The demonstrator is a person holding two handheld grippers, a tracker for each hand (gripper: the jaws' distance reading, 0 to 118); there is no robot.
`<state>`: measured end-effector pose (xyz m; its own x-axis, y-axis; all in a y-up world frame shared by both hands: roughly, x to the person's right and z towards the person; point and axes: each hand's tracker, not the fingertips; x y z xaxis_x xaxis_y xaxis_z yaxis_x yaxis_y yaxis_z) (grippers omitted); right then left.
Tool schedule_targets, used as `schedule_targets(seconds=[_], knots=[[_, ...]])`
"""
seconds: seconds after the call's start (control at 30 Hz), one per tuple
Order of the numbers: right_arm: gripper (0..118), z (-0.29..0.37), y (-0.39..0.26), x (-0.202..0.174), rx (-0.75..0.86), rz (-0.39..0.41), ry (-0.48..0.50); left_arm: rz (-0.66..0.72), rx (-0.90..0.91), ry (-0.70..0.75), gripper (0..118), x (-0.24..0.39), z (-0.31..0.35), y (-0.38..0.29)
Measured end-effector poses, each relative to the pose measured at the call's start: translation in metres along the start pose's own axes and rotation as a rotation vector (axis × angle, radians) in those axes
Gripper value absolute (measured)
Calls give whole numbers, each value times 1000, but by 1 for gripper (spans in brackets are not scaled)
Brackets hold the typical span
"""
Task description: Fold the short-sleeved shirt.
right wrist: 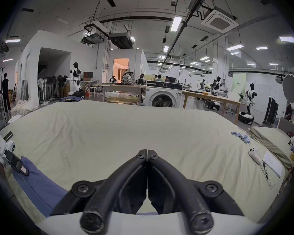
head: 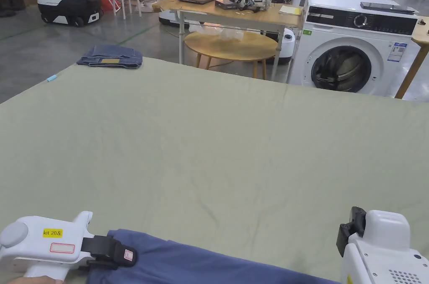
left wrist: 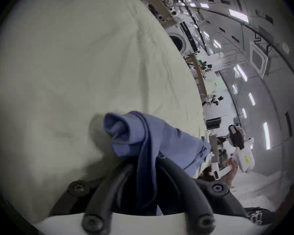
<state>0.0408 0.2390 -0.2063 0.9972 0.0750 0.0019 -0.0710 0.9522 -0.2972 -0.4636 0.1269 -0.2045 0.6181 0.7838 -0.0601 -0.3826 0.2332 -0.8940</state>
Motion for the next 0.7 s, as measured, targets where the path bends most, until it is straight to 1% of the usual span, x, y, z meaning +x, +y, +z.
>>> schedule_targets(seconds=[0.03,0.17,0.2,0.3,0.37,0.4,0.43,0.5,0.53,0.6,0.7], knots=[[0,-1,0,1,0,-2,0,-30,6,41,3,6,3,0],[0,-1,1,5,1,-2,-4,-39,35,47,2,25,19,6],[0,-1,1,6,2,-4,-5,-60,49,44,2,33,24,7],[0,-1,2,11,6,-10,-8,-81,76,88,2,46,43,16],[0,-1,2,13,5,-12,-6,-90,104,150,2,51,60,24],[0,-2,3,14,5,-13,-6,-86,101,156,2,53,67,26],[0,-2,3,16,5,-14,-3,-91,119,202,2,57,76,28],[0,-1,3,17,5,-16,-3,-147,121,343,2,64,91,31],[0,-1,4,19,5,-19,-3,-135,147,363,2,67,97,30],[0,-1,4,21,8,-31,1,-153,140,383,2,75,104,29],[0,-2,5,22,10,-36,3,-163,132,371,2,90,105,23]])
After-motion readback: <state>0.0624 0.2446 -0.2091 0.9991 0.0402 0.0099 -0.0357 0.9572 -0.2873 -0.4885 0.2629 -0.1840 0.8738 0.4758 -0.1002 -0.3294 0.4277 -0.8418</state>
